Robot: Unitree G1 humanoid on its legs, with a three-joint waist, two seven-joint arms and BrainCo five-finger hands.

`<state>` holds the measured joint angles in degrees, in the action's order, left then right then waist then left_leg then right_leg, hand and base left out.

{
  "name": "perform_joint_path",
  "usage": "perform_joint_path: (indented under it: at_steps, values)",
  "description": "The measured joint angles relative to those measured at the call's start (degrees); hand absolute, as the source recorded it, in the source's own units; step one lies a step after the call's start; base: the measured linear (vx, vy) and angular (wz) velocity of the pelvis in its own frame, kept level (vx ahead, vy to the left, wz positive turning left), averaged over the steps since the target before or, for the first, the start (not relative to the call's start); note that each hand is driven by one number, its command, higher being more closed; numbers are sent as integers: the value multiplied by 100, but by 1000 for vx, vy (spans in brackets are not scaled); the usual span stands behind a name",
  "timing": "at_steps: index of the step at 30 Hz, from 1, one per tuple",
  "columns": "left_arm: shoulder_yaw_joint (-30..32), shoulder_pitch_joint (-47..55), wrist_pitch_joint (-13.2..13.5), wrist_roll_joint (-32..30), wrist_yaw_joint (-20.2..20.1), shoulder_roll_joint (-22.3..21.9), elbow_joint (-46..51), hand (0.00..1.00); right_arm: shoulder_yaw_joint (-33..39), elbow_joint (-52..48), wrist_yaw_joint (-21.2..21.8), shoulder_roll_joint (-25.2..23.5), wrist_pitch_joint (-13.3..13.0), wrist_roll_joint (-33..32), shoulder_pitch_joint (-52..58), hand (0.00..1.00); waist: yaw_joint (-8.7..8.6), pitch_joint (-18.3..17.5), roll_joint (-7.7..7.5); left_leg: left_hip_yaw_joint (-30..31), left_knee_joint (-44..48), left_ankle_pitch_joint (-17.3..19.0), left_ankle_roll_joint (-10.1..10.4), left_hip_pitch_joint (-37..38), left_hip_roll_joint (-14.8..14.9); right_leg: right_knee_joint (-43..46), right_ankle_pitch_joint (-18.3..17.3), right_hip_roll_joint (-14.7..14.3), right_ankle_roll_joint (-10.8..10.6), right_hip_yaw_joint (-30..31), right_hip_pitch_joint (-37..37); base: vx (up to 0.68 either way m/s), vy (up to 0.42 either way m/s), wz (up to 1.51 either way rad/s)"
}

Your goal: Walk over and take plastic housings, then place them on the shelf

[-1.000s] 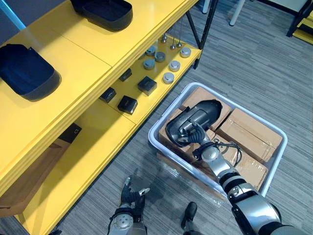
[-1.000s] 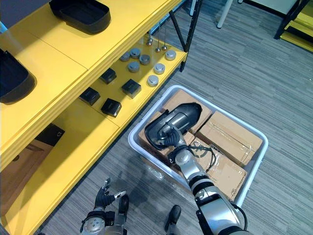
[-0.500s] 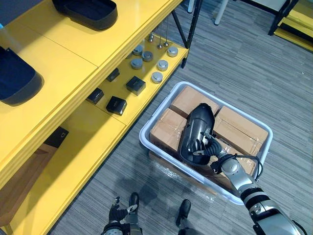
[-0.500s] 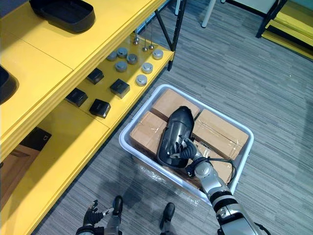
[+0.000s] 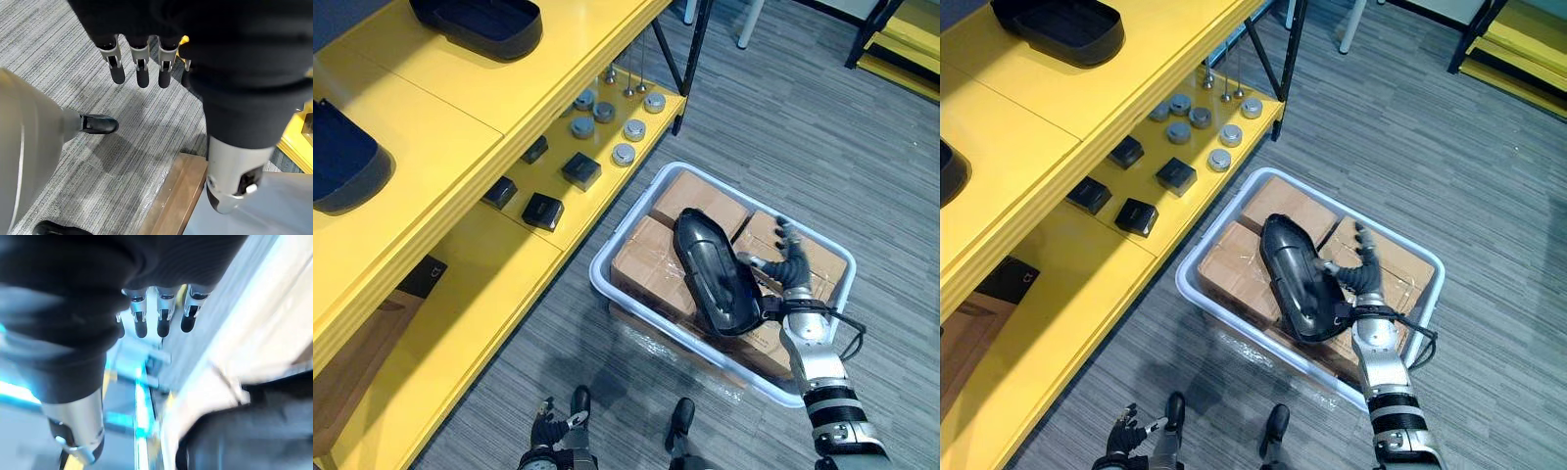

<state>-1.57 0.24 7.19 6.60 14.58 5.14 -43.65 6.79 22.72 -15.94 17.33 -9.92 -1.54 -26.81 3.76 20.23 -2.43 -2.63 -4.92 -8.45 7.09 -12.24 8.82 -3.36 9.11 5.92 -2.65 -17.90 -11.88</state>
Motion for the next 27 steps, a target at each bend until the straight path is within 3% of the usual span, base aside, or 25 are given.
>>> perform_joint_path:
  at_steps: [4, 9, 11, 20, 21, 27]
  values:
    - [-7, 0, 0, -1, 14, -9, 5, 0, 3, 36, -388, -113, 81, 417, -3, 0, 3, 3, 5, 10, 0, 0, 0, -19, 8, 0, 0, -7, 0, -4, -15, -9, 27, 0]
    - [-18, -2, 0, 4, 151, -6, 41, 0, -3, 627, -667, -148, 592, 1345, -329, 0, 20, 99, 16, 38, 0, -2, -2, -53, -3, 1, 0, 2, 0, -24, -32, 0, 0, 0]
    - [-24, 0, 0, 5, 161, -7, 66, 0, -9, 990, -673, -117, 678, 1419, -569, 0, 19, 169, 31, 61, 0, -5, -4, -73, -4, 5, 0, 2, 0, -40, -42, 0, 0, 4]
    - [-248, -15, 103, 192, 258, -11, 402, 0, -363, 3036, -662, 795, 930, 1630, -2189, 0, 136, 492, 238, 236, 3, -79, -25, -413, -21, 46, 3, 16, 0, -203, -288, -2, 25, 9]
    - [-289, -29, 110, 231, 267, -10, 404, 0, -370, 3290, -660, 903, 958, 1657, -2356, 100, 150, 526, 279, 283, 5, -93, -26, -470, -24, 46, 3, 18, -1, -256, -314, 10, 22, 15]
    - [-448, -128, 145, 346, 275, -8, 421, 0, -584, 4183, -571, 1184, 1009, 1652, -2886, 100, 225, 611, 385, 402, 30, -110, -39, -663, -71, 49, 3, 58, -3, -360, -430, 19, 29, 10]
